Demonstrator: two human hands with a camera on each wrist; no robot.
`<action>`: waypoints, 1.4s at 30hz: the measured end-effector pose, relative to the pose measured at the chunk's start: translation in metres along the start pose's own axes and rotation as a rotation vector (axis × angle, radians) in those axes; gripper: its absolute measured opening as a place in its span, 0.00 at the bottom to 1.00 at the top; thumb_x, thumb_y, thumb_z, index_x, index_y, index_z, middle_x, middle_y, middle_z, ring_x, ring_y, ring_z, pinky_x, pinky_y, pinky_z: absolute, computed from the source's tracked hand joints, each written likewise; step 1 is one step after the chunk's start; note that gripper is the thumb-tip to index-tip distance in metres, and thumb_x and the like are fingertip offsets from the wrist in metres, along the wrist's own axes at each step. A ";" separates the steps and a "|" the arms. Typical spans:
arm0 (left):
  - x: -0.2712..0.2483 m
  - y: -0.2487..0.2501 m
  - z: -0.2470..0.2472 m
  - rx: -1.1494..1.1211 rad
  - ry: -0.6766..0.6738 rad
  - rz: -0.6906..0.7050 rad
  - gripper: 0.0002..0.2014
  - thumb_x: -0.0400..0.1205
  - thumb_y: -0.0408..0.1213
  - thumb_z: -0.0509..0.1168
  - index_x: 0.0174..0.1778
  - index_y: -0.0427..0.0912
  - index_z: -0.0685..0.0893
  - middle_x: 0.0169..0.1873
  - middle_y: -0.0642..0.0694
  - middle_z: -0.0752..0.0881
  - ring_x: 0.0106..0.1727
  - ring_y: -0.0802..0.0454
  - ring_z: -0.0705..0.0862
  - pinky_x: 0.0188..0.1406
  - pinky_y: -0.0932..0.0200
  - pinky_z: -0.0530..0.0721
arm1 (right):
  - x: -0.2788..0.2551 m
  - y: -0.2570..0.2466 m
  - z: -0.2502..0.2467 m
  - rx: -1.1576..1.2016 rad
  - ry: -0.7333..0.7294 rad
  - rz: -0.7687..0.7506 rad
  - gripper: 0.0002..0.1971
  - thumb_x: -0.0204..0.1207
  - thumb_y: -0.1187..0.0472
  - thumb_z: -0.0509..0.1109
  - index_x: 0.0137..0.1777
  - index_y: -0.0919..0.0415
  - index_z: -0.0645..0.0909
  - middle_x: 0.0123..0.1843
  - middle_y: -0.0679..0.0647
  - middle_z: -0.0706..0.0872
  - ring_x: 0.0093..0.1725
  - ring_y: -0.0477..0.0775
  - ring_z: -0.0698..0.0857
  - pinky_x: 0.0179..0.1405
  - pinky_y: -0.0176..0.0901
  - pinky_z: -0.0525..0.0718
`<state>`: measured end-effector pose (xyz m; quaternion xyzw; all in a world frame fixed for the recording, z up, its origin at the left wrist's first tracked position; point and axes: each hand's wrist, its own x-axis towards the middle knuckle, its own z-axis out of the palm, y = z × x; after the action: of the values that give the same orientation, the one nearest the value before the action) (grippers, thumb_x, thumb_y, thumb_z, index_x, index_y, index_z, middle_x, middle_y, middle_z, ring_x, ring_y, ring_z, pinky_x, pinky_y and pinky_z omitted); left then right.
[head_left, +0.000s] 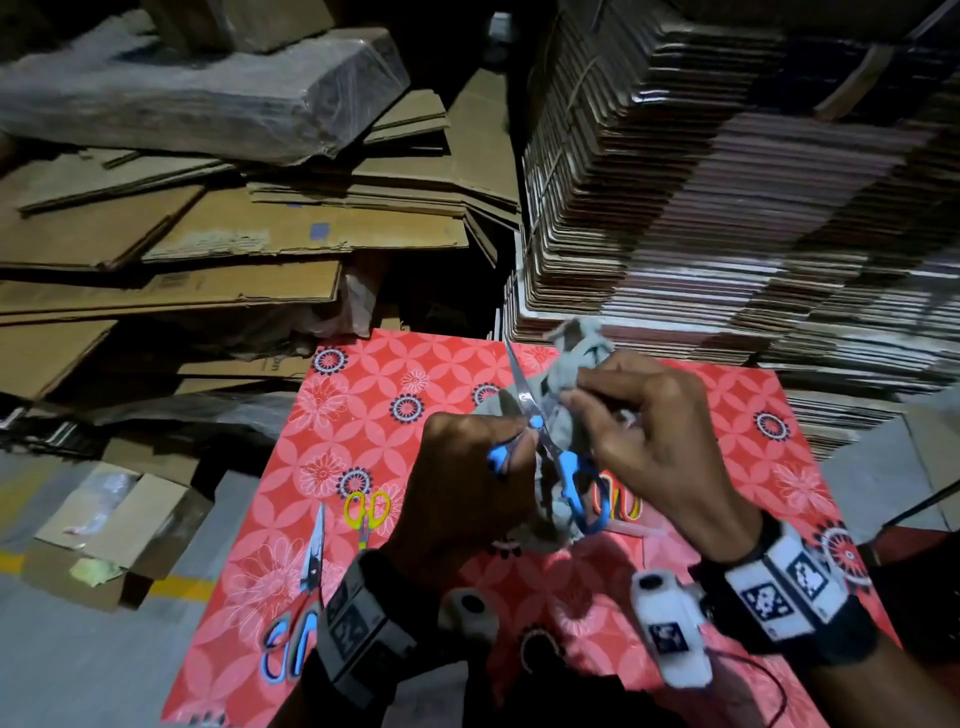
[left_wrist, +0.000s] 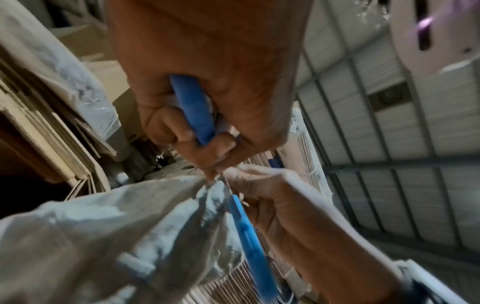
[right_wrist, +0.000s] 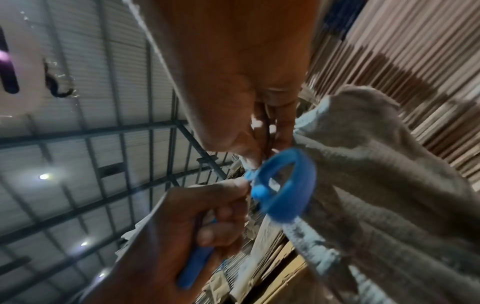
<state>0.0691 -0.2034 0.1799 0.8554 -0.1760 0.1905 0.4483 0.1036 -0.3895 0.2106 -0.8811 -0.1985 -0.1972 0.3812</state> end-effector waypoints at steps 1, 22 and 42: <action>0.000 0.001 0.001 -0.001 -0.012 0.006 0.22 0.80 0.23 0.71 0.23 0.37 0.71 0.20 0.51 0.65 0.21 0.50 0.66 0.26 0.59 0.64 | 0.007 0.004 -0.004 0.003 0.030 0.027 0.04 0.76 0.63 0.79 0.44 0.62 0.94 0.34 0.53 0.84 0.34 0.46 0.82 0.34 0.41 0.79; 0.006 0.006 -0.012 -0.106 0.169 -0.039 0.17 0.83 0.27 0.69 0.26 0.30 0.83 0.18 0.48 0.74 0.19 0.55 0.70 0.24 0.68 0.63 | 0.022 -0.006 -0.033 0.361 0.256 0.027 0.07 0.80 0.65 0.79 0.57 0.60 0.92 0.49 0.55 0.93 0.48 0.49 0.92 0.48 0.38 0.87; 0.002 0.009 -0.015 -0.017 0.162 -0.033 0.19 0.82 0.30 0.70 0.24 0.37 0.76 0.20 0.50 0.71 0.21 0.54 0.70 0.25 0.63 0.65 | 0.002 -0.022 0.011 0.140 0.106 -0.098 0.11 0.82 0.63 0.78 0.63 0.58 0.93 0.53 0.51 0.86 0.50 0.42 0.87 0.47 0.34 0.84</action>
<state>0.0643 -0.1958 0.1950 0.8361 -0.1267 0.2505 0.4713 0.0964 -0.3670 0.2173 -0.8300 -0.2341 -0.2474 0.4416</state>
